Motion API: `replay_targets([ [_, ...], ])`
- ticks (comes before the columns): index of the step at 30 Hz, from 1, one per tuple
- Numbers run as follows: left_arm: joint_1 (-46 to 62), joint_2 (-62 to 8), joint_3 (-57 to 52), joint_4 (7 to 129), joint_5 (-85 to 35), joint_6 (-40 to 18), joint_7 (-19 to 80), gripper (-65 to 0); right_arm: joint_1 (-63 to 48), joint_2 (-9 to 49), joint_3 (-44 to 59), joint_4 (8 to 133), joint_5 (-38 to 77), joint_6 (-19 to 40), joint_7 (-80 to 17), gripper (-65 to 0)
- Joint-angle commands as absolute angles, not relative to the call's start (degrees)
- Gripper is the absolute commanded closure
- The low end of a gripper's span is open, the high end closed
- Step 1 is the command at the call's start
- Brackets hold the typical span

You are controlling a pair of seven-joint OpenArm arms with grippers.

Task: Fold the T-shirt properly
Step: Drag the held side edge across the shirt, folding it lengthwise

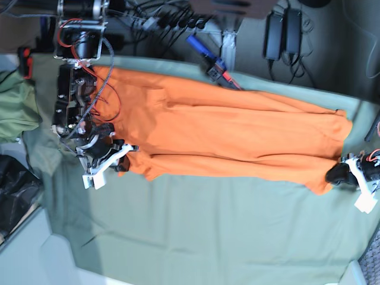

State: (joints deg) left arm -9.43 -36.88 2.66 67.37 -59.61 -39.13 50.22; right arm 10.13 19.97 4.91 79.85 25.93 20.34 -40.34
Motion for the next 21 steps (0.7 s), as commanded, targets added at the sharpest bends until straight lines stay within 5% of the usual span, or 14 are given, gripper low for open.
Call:
replay_targets([
  [1, -9.76, -38.48, 2.13, 69.25, -60.69, -40.00, 49.58, 0.0, 9.87, 21.26, 5.41, 81.97, 26.68, 24.88, -39.72, 0.0],
  [14, -3.73, -42.09, 2.13, 72.79, -61.06, -40.00, 49.52, 0.0, -4.08, 27.77, 5.56, 93.43, 27.49, 24.86, -40.58, 0.0],
  [19, -2.07, -42.09, 2.13, 72.79, -61.04, -40.00, 49.50, -28.8, -6.39, 27.75, 5.61, 93.36, 27.40, 24.86, -40.80, 0.0],
  [21, -1.69, -42.09, 2.13, 72.79, -61.04, -40.00, 49.54, -36.8, -7.01, 27.77, 5.61, 93.36, 27.40, 24.86, -40.84, -18.9],
])
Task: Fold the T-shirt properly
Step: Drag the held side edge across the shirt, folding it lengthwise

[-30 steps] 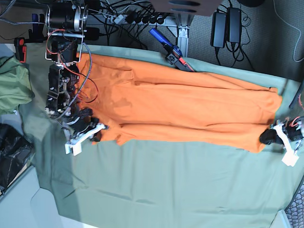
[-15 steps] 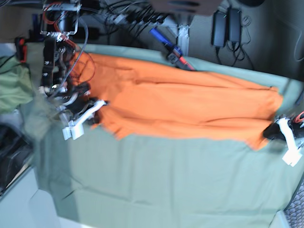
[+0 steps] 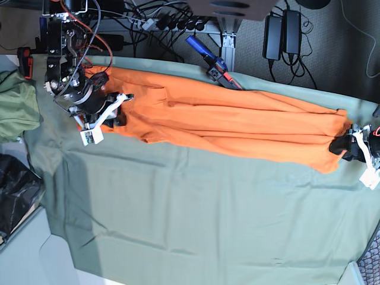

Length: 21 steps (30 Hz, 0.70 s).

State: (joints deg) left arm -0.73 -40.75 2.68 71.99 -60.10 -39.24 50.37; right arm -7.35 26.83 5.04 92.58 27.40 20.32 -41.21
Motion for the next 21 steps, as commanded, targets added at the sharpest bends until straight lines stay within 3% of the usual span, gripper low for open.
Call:
replay_targets([
  [1, -1.69, -42.09, 2.13, 72.79, -60.99, -40.00, 49.54, -37.6, -7.20, 27.77, 5.61, 93.36, 27.38, 24.86, -40.84, -27.9],
  [3, -1.72, -42.28, 2.11, 72.79, -61.04, -40.00, 49.56, -37.6, -7.51, 27.75, 5.61, 93.36, 27.42, 24.86, -40.82, -37.7],
  [21, 1.30, -42.33, 1.80, 71.77, -71.05, -40.00, 55.55, -37.6, -8.14, 27.73, 5.61, 93.38, 28.97, 24.84, -40.77, -37.7],
])
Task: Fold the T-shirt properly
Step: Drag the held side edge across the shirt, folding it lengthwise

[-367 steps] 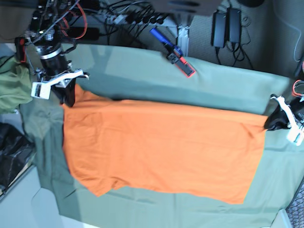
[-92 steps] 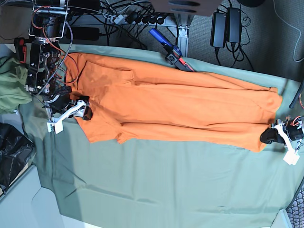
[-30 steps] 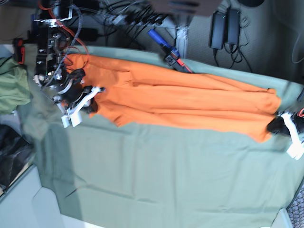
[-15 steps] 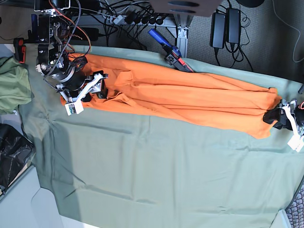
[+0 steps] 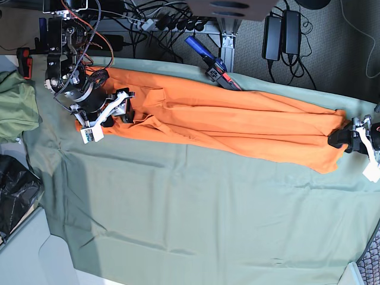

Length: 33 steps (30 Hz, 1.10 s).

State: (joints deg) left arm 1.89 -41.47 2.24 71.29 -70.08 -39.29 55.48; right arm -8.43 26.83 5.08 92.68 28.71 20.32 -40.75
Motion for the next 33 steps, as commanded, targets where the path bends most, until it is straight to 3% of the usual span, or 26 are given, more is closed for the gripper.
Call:
replay_targets([
  [1, 1.28, -42.04, 1.80, 71.77, -71.42, -40.00, 55.53, -37.6, -8.14, 27.73, 5.61, 93.38, 28.95, 24.84, -40.80, -37.7],
  [8, 1.45, -39.18, 1.80, 71.77, -71.33, -40.00, 55.94, -36.5, -8.14, 27.73, 5.61, 93.38, 28.93, 24.84, -40.86, -37.7],
  [15, 1.45, -37.63, 1.80, 71.77, -68.27, -40.00, 53.54, -0.6, -8.12, 27.73, 5.61, 93.38, 28.95, 24.84, -40.97, -37.7],
  [20, 1.39, -37.50, 1.80, 71.77, -61.41, -40.00, 50.37, 0.0, -8.12, 27.73, 5.61, 93.38, 28.95, 24.84, -40.97, -37.7],
  [33, -1.83, -38.28, -3.46, 72.58, -58.70, -40.00, 50.37, 0.0, -8.12, 27.73, 10.22, 97.21, 32.29, 24.84, -40.95, -37.7],
])
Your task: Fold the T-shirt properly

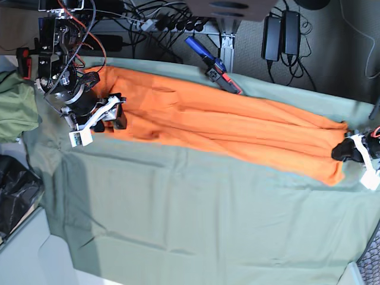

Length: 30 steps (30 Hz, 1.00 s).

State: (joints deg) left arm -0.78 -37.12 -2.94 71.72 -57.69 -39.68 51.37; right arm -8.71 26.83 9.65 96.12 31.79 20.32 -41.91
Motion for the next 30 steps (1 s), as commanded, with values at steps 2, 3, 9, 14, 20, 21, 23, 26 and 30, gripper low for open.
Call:
replay_targets([
  [2, -2.39, -38.26, -3.44, 72.58, -58.41, -40.00, 50.33, 0.0, -8.12, 27.70, 11.62, 97.65, 33.69, 24.84, -40.99, -37.7],
  [3, -2.61, -38.26, -3.44, 72.55, -58.37, -40.00, 50.33, 0.0, -8.12, 27.70, 12.14, 97.84, 33.93, 24.84, -41.01, -37.8],
  [9, -3.70, -38.24, -3.44, 72.42, -55.02, -40.00, 47.70, 0.0, -8.14, 27.40, 12.71, 98.15, 35.44, 24.86, -42.74, -37.7],
  [14, -3.81, -38.26, -3.44, 72.36, -54.08, -40.00, 47.24, 0.0, -8.34, 26.70, 13.04, 98.76, 36.01, 24.86, -43.59, -37.7],
  [20, -4.34, -38.26, -3.44, 72.16, -46.72, -40.00, 42.57, 0.0, -10.00, 25.67, 16.23, 102.54, 36.23, 24.86, -44.01, -37.7],
  [21, -4.71, -38.28, -3.44, 71.96, -46.30, -40.00, 42.61, 0.0, -10.35, 25.63, 16.93, 103.37, 36.47, 24.86, -43.99, -37.7],
  [23, -6.00, -38.26, -3.44, 70.98, -45.58, -40.00, 42.54, 0.0, -11.07, 25.61, 18.24, 104.57, 36.47, 24.86, -43.99, -37.7],
  [26, -8.75, -38.26, -3.44, 67.72, -44.34, -40.00, 41.28, 0.0, -12.29, 25.54, 20.21, 105.23, 36.51, 24.86, -43.99, -37.7],
  [30, -13.91, -38.26, -3.44, 61.67, -40.58, -40.00, 39.57, 0.0, -13.50, 25.54, 21.85, 105.25, 37.32, 24.86, -43.99, -37.7],
])
